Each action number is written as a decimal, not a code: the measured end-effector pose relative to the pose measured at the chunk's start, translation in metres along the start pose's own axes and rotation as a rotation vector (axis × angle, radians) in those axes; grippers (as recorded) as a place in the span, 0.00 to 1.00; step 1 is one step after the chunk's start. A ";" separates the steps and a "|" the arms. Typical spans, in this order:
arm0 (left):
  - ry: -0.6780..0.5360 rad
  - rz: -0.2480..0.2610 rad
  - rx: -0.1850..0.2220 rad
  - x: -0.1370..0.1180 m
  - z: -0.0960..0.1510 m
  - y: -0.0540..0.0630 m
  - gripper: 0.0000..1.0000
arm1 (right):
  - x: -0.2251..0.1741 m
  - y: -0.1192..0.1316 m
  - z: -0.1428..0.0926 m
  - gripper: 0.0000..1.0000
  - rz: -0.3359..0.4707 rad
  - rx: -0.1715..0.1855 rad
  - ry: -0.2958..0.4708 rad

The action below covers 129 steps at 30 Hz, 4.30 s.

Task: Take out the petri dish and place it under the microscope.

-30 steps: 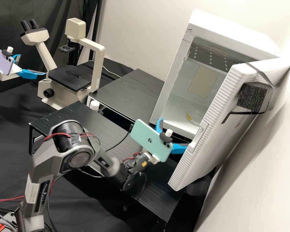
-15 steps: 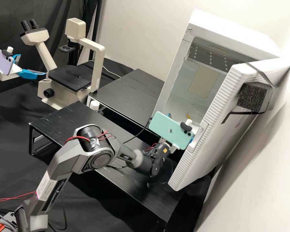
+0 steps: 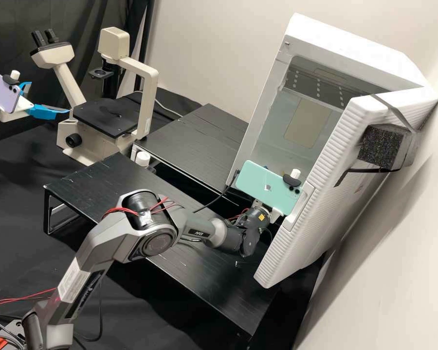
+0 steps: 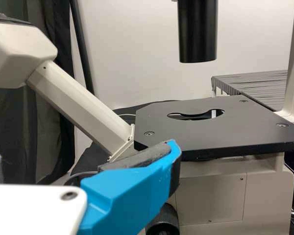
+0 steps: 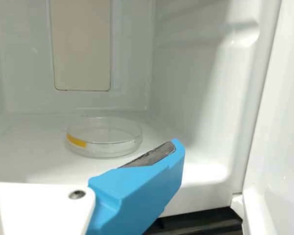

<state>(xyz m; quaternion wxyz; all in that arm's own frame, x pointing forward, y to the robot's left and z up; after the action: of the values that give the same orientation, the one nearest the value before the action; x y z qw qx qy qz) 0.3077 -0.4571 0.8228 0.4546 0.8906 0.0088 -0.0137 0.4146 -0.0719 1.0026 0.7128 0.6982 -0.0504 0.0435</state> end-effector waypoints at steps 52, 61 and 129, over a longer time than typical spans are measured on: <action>0.000 0.000 0.000 0.000 0.000 0.000 1.00 | 0.054 -0.015 0.001 0.00 -0.051 -0.051 -0.068; 0.000 0.000 0.000 0.000 0.000 0.000 1.00 | 0.056 -0.021 0.002 0.00 -0.063 -0.046 -0.072; 0.000 0.000 0.000 0.000 0.000 0.000 1.00 | 0.011 -0.006 0.012 0.00 -0.031 0.024 -0.072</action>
<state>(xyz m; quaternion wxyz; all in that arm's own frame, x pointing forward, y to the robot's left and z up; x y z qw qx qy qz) 0.3077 -0.4571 0.8228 0.4546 0.8906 0.0088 -0.0137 0.4262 -0.0836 0.9980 0.7028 0.7084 -0.0648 0.0080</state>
